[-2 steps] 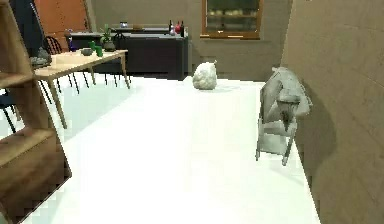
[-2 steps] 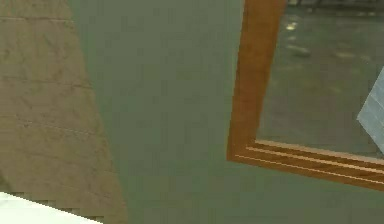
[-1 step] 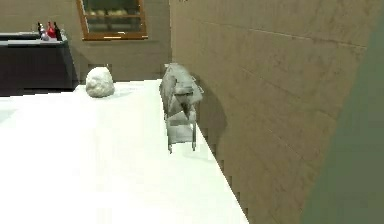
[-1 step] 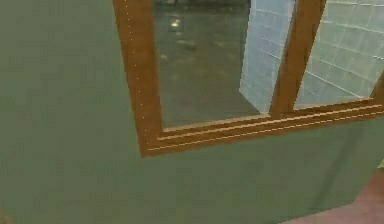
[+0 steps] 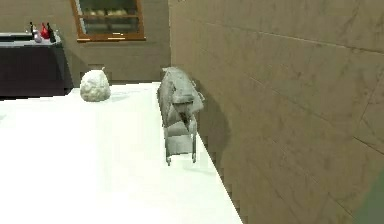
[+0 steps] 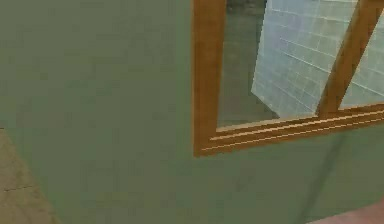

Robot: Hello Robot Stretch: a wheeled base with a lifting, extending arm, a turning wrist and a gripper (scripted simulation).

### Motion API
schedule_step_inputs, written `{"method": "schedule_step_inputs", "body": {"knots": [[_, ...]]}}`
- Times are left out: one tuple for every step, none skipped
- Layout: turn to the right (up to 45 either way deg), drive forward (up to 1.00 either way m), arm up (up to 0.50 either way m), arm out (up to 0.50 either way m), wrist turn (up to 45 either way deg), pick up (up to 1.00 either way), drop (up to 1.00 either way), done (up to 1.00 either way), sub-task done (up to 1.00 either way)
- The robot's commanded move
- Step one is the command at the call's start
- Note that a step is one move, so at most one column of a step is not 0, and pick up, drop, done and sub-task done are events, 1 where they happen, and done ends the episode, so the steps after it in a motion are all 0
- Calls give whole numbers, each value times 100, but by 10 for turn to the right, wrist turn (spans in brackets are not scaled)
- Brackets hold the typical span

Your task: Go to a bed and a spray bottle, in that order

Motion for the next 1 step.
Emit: {"method": "schedule_step_inputs", "body": {"knots": [[-450,0,0,0,0,0,0,0,0]]}}
